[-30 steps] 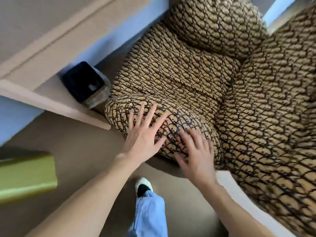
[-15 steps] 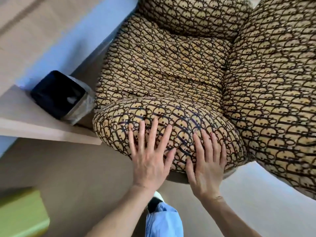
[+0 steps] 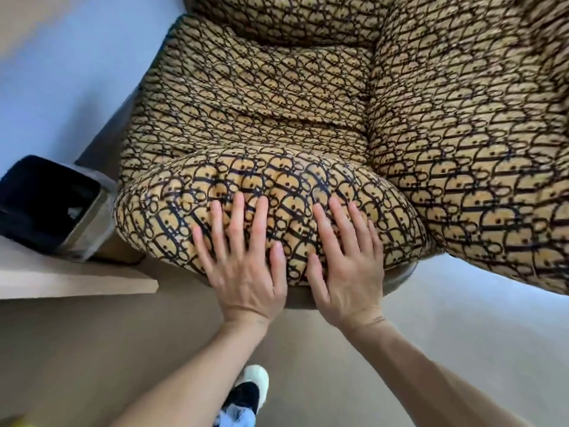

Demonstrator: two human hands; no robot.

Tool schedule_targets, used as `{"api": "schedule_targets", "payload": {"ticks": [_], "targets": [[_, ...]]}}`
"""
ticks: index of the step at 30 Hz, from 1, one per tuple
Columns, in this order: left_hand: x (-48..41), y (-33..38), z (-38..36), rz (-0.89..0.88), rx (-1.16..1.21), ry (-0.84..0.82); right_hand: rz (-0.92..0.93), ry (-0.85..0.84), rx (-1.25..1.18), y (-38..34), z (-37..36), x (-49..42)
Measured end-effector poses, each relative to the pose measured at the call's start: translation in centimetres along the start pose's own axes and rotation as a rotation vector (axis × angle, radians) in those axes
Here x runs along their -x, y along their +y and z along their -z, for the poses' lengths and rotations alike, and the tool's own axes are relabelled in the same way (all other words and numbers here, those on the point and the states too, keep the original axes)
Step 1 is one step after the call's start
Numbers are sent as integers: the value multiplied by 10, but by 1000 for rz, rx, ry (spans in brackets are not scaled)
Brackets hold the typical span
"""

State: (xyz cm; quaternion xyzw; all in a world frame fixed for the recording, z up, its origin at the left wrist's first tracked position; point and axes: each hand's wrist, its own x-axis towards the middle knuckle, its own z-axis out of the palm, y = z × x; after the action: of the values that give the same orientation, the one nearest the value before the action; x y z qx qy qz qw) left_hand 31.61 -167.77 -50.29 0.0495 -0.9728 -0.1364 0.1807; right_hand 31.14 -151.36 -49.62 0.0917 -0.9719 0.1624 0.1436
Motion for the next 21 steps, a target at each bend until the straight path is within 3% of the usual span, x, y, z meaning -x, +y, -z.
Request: {"api": "schedule_targets", "payload": {"ticks": [13,21], "targets": [[-156,-6,-63,-83,-3,22,-130,74,54,13,-47,-145],[-192,-40,-70,-159,-13,11,-208,114,59,-13,-69,-169]]}}
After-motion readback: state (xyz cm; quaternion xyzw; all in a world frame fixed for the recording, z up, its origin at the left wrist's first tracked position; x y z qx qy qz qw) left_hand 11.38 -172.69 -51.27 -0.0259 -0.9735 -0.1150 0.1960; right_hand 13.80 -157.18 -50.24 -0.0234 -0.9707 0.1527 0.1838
